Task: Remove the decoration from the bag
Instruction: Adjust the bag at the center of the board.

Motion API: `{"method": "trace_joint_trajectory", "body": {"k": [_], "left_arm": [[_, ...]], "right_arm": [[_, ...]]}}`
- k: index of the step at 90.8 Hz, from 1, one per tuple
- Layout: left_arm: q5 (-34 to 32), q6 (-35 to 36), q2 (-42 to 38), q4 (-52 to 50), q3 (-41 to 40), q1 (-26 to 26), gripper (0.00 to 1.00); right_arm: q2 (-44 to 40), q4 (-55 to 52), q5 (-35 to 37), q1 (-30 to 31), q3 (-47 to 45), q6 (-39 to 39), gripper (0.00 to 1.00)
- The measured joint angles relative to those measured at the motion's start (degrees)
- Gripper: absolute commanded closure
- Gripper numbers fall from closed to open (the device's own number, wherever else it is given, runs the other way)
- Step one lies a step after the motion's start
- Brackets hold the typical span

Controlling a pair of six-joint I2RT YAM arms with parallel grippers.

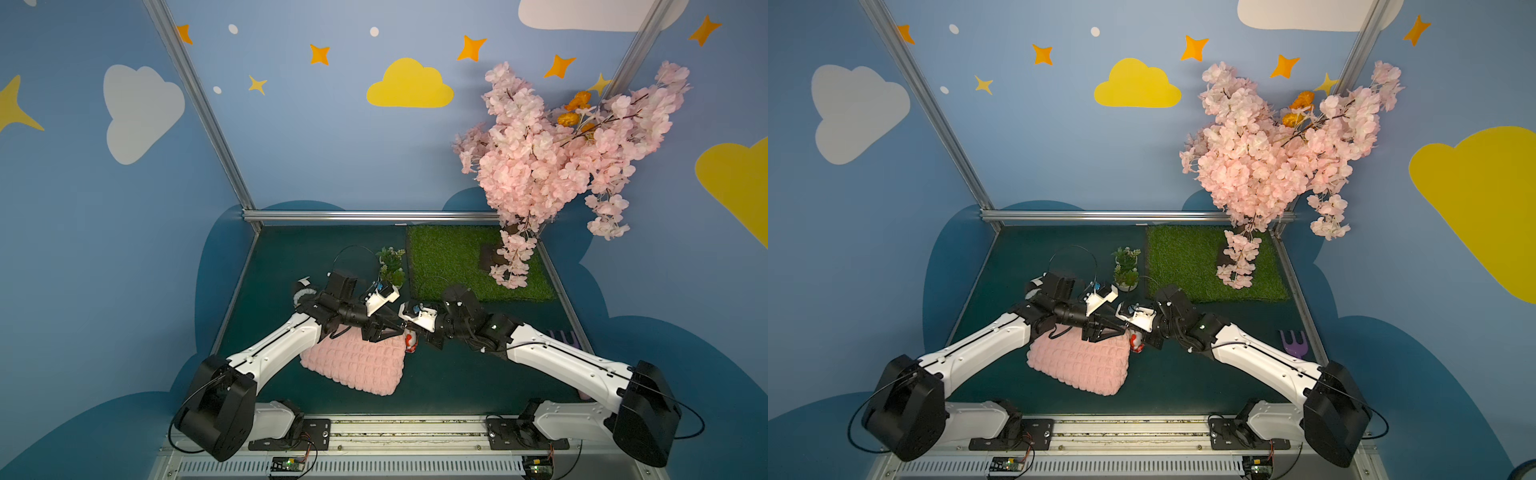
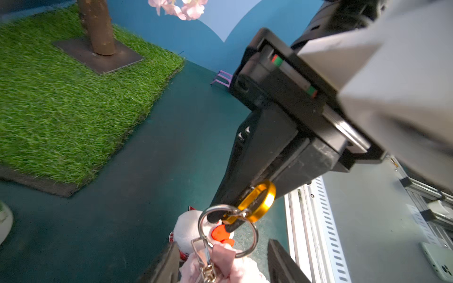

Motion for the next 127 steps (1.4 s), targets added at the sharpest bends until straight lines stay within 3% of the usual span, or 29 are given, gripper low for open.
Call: {"method": "trace_joint_trajectory", "body": {"k": [30,51,65,86,116,127], "left_arm": [[5.9,0.8,5.8,-0.5,2.1,-1.0,0.42],[5.9,0.7,8.6,0.2,4.1,-1.8,0.54],[4.9,0.8,8.5,0.9,4.1,-2.0,0.69],[2.8,2.2,7.2,0.1,4.0,-2.2,0.82],[-3.7,5.9,3.1,-3.4,4.0,-3.2,0.97],[-7.2,7.0,1.6,-4.5,4.0,-3.8,0.98]], "right_arm": [[0.0,-1.2,0.0,-0.8,0.0,-0.2,1.0],[0.0,-1.5,0.0,-1.1,0.0,-0.2,1.0],[0.0,-1.8,0.0,-1.3,0.0,-0.2,1.0],[0.0,-2.0,0.0,-2.0,0.0,-0.2,1.0],[0.3,-2.1,-0.7,-2.1,0.0,-0.3,1.0],[0.8,-2.7,-0.8,-2.1,0.0,-0.3,1.0]]}}
